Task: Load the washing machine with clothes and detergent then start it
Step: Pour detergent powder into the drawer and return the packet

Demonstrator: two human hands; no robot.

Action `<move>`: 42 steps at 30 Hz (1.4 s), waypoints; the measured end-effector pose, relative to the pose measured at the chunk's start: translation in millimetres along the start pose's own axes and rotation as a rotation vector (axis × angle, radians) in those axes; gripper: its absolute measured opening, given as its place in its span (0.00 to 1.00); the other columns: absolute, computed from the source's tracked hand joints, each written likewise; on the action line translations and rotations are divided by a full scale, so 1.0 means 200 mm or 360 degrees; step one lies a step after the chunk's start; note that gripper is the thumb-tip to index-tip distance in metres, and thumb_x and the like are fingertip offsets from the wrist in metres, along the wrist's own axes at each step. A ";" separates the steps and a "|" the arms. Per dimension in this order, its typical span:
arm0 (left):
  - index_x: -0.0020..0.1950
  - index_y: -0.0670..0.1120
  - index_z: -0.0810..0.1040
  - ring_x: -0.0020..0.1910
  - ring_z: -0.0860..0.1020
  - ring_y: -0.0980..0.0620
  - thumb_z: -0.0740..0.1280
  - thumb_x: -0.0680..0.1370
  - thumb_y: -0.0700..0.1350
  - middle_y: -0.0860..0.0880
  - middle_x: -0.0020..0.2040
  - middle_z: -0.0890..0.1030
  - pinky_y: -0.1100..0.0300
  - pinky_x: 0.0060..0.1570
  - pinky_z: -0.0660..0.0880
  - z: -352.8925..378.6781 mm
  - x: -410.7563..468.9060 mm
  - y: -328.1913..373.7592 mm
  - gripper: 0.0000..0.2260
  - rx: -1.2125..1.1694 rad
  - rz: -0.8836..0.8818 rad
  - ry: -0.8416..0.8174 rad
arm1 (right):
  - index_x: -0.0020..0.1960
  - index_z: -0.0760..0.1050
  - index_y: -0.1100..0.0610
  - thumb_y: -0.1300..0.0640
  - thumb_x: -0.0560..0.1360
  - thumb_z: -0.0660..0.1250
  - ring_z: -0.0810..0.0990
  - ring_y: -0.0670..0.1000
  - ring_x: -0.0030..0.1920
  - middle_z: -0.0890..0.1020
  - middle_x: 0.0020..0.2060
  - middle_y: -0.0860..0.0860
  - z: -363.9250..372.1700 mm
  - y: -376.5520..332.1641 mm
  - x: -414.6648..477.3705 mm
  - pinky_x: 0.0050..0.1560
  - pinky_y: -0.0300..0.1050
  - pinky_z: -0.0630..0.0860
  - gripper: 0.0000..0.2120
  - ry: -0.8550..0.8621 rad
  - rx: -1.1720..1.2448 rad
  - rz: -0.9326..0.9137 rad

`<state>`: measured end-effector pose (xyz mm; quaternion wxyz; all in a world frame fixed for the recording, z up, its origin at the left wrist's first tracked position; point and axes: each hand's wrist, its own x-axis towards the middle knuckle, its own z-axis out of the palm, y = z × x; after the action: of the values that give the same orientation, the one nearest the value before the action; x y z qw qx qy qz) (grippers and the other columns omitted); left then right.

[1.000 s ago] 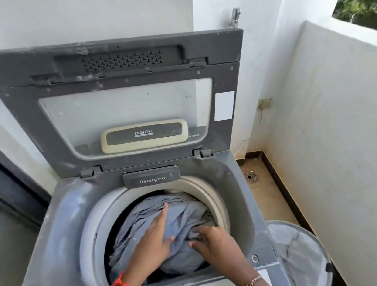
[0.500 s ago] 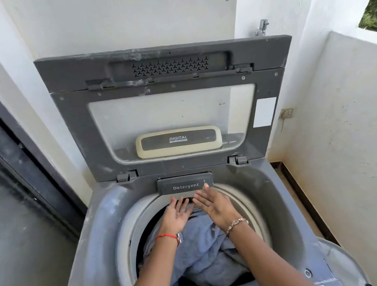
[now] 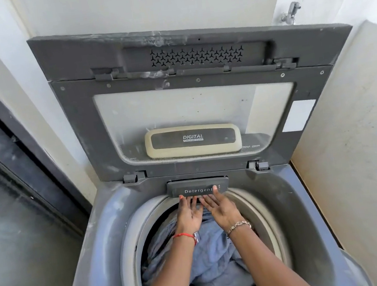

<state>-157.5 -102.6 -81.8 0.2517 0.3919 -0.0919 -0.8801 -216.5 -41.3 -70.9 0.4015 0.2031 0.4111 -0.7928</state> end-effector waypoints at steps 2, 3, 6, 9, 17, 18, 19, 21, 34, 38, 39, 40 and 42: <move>0.65 0.43 0.69 0.67 0.68 0.50 0.50 0.83 0.47 0.45 0.64 0.68 0.54 0.70 0.61 0.01 0.02 -0.01 0.15 -0.0074 0.0043 -0.0003 | 0.59 0.66 0.66 0.64 0.78 0.60 0.69 0.64 0.67 0.68 0.62 0.67 0.00 0.00 0.02 0.61 0.56 0.71 0.11 -0.0034 0.0060 0.0036; 0.56 0.44 0.72 0.60 0.74 0.53 0.50 0.83 0.46 0.45 0.59 0.71 0.55 0.68 0.64 0.01 0.03 -0.02 0.12 -0.0108 0.0061 0.0014 | 0.53 0.67 0.64 0.65 0.78 0.60 0.68 0.64 0.67 0.68 0.60 0.67 -0.01 0.01 0.03 0.60 0.56 0.73 0.05 -0.0054 0.0102 0.0043; 0.39 0.46 0.67 0.36 0.78 0.58 0.48 0.84 0.45 0.48 0.40 0.72 0.64 0.49 0.73 0.03 0.07 -0.05 0.16 -0.0159 0.0093 0.0051 | 0.45 0.65 0.60 0.64 0.78 0.59 0.73 0.63 0.58 0.71 0.52 0.64 -0.05 0.04 0.08 0.43 0.49 0.81 0.05 -0.0124 0.0140 0.0005; 0.37 0.47 0.65 0.38 0.71 0.57 0.49 0.84 0.46 0.50 0.38 0.70 0.67 0.38 0.76 0.02 0.08 -0.06 0.16 -0.0207 0.0088 0.0062 | 0.44 0.65 0.59 0.64 0.78 0.60 0.73 0.60 0.52 0.72 0.45 0.61 -0.07 0.07 0.11 0.39 0.48 0.83 0.05 -0.0183 0.0167 -0.0020; 0.45 0.46 0.69 0.45 0.73 0.55 0.48 0.84 0.48 0.48 0.45 0.73 0.62 0.55 0.71 -0.11 -0.02 -0.13 0.14 -0.0226 0.0087 -0.0021 | 0.55 0.68 0.61 0.63 0.59 0.80 0.73 0.63 0.60 0.72 0.57 0.67 -0.18 0.15 -0.03 0.40 0.49 0.83 0.30 -0.0283 0.0233 0.0008; 0.50 0.47 0.70 0.46 0.73 0.54 0.48 0.84 0.48 0.47 0.47 0.73 0.60 0.58 0.68 -0.11 -0.05 -0.13 0.13 -0.0242 0.0077 -0.0024 | 0.53 0.68 0.61 0.62 0.54 0.82 0.74 0.61 0.57 0.72 0.55 0.66 -0.20 0.16 -0.04 0.39 0.49 0.83 0.33 -0.0307 0.0245 0.0029; 0.58 0.47 0.71 0.49 0.73 0.54 0.48 0.84 0.48 0.47 0.51 0.75 0.59 0.61 0.66 -0.11 -0.07 -0.13 0.14 -0.0273 0.0072 -0.0040 | 0.55 0.68 0.61 0.63 0.59 0.80 0.74 0.60 0.57 0.72 0.56 0.66 -0.21 0.16 -0.05 0.40 0.49 0.83 0.30 -0.0298 0.0254 0.0034; 0.71 0.47 0.63 0.58 0.73 0.53 0.47 0.84 0.48 0.47 0.62 0.74 0.59 0.66 0.61 -0.11 -0.11 -0.14 0.17 -0.0313 0.0080 -0.0077 | 0.63 0.63 0.58 0.65 0.74 0.65 0.70 0.62 0.65 0.66 0.65 0.67 -0.22 0.16 -0.08 0.41 0.49 0.83 0.20 -0.0225 0.0294 0.0020; 0.39 0.41 0.68 0.53 0.75 0.45 0.50 0.83 0.43 0.42 0.57 0.76 0.56 0.59 0.67 -0.05 -0.32 -0.03 0.16 0.0481 -0.0172 0.0296 | 0.60 0.69 0.71 0.67 0.80 0.54 0.67 0.63 0.69 0.67 0.68 0.66 -0.23 -0.07 -0.37 0.72 0.50 0.61 0.12 0.0000 -0.0756 0.0139; 0.38 0.40 0.68 0.40 0.71 0.46 0.52 0.82 0.44 0.42 0.45 0.75 0.52 0.67 0.63 0.09 -0.42 -0.05 0.16 0.0736 -0.0246 0.0177 | 0.50 0.70 0.67 0.67 0.80 0.52 0.70 0.64 0.66 0.72 0.63 0.66 -0.27 -0.21 -0.47 0.69 0.54 0.64 0.08 -0.0047 -0.0831 0.0131; 0.39 0.39 0.70 0.48 0.74 0.44 0.53 0.82 0.44 0.42 0.52 0.75 0.51 0.69 0.60 0.15 -0.45 -0.07 0.15 0.0782 -0.0290 0.0101 | 0.48 0.70 0.66 0.67 0.80 0.53 0.72 0.64 0.64 0.75 0.59 0.65 -0.28 -0.27 -0.50 0.67 0.54 0.66 0.08 -0.0058 -0.0815 0.0114; 0.42 0.39 0.72 0.58 0.74 0.44 0.53 0.82 0.44 0.42 0.59 0.74 0.50 0.70 0.59 0.21 -0.49 -0.10 0.14 0.0811 -0.0335 0.0023 | 0.48 0.69 0.65 0.67 0.80 0.53 0.73 0.64 0.61 0.76 0.54 0.64 -0.29 -0.34 -0.53 0.64 0.55 0.68 0.07 -0.0063 -0.0777 0.0074; 0.48 0.39 0.74 0.60 0.74 0.45 0.53 0.82 0.44 0.43 0.60 0.74 0.50 0.68 0.62 0.35 -0.56 -0.19 0.13 0.0848 -0.0402 -0.0140 | 0.49 0.70 0.65 0.67 0.80 0.54 0.77 0.64 0.54 0.76 0.51 0.63 -0.32 -0.50 -0.63 0.55 0.54 0.75 0.06 -0.0095 -0.0692 -0.0029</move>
<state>-158.9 -15.2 24.0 0.0243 0.4139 -0.2811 -0.8655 -222.1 103.6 22.6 0.4407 0.0843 0.5622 -0.6947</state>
